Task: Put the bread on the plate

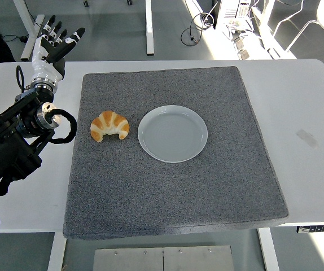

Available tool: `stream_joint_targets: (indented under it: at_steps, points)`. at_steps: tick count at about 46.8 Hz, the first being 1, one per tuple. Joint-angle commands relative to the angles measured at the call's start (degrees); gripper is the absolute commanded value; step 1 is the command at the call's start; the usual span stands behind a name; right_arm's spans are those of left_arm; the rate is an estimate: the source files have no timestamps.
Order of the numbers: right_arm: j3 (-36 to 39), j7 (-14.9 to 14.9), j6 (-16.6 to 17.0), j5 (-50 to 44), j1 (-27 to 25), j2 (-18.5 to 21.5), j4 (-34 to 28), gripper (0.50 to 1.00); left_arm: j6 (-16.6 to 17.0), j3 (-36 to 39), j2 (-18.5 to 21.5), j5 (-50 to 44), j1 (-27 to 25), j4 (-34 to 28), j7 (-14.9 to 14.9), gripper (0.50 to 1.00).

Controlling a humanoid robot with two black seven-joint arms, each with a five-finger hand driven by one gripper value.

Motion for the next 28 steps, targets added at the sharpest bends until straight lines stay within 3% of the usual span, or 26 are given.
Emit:
stream_joint_targets:
  at_steps: [1,28]
  points:
    - [0.0,0.0,0.0,0.0,0.0,0.0,0.0,1.0,0.0,0.1,0.0,0.08,0.04,0.0,0.01,0.969]
    - [0.0,0.0,0.0,0.0,0.0,0.0,0.0,1.0,-0.08,2.38,0.26,0.34,-0.39,0.0,0.01,0.972]
